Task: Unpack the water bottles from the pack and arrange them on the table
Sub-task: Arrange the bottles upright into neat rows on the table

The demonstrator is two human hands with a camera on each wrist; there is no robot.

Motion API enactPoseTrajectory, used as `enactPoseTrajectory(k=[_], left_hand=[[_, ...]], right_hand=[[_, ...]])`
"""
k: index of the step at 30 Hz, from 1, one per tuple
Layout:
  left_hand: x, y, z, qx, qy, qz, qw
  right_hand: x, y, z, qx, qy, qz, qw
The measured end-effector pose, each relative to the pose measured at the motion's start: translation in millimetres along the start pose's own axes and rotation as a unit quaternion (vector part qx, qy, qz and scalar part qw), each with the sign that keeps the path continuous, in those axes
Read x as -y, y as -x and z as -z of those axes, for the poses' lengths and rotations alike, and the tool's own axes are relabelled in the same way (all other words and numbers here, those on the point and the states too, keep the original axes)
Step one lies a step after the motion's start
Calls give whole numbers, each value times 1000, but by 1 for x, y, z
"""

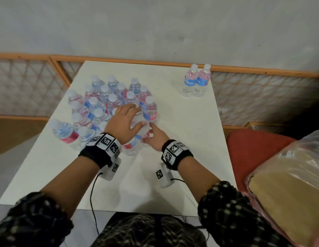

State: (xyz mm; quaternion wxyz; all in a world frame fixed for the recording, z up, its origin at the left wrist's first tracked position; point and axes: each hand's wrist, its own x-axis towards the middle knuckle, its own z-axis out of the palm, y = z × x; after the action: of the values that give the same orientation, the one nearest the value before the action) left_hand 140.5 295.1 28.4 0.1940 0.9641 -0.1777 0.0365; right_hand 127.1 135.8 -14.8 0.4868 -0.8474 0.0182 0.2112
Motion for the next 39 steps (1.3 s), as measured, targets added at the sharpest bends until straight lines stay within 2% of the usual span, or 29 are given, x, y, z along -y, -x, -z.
enactPoseTrajectory(k=[3, 6, 11, 13, 16, 18, 20, 22, 26, 29, 32, 36, 39], left_hand=[[2, 5, 2, 6, 3, 4, 1000], [1, 9, -2, 14, 6, 12, 1000], [9, 10, -9, 40, -33, 5, 999], [8, 9, -10, 44, -48, 1, 998], [4, 8, -7, 26, -65, -19, 997], [2, 5, -5, 10, -68, -20, 997], [1, 2, -3, 13, -68, 0, 998], [-1, -1, -3, 27, -71, 28, 997], [-12, -5, -2, 55, -70, 68, 994], [-26, -10, 0, 63, -133, 88, 985], [-39, -16, 1, 44, -149, 95, 983], [-33, -31, 7, 72, -89, 146, 983], [-26, -44, 16, 103, -53, 181, 977]], right_hand=[[12, -9, -11, -5, 30, 20, 999], [8, -16, -16, 5, 13, 3, 1000], [2, -28, 4, -103, -93, -60, 988], [6, -31, 20, -78, -112, -66, 988], [12, -31, 24, -22, -116, -12, 993], [12, -31, 20, -43, -94, -11, 995], [15, -32, 21, -96, -82, -25, 992], [25, -36, 27, -128, -82, 7, 988], [37, -48, 31, -124, -19, 110, 986], [41, -43, 37, -136, -5, 104, 985], [37, -35, 47, -136, 16, 121, 983], [24, -23, 61, -119, 67, 132, 982], [9, -8, 76, -135, 89, 129, 978]])
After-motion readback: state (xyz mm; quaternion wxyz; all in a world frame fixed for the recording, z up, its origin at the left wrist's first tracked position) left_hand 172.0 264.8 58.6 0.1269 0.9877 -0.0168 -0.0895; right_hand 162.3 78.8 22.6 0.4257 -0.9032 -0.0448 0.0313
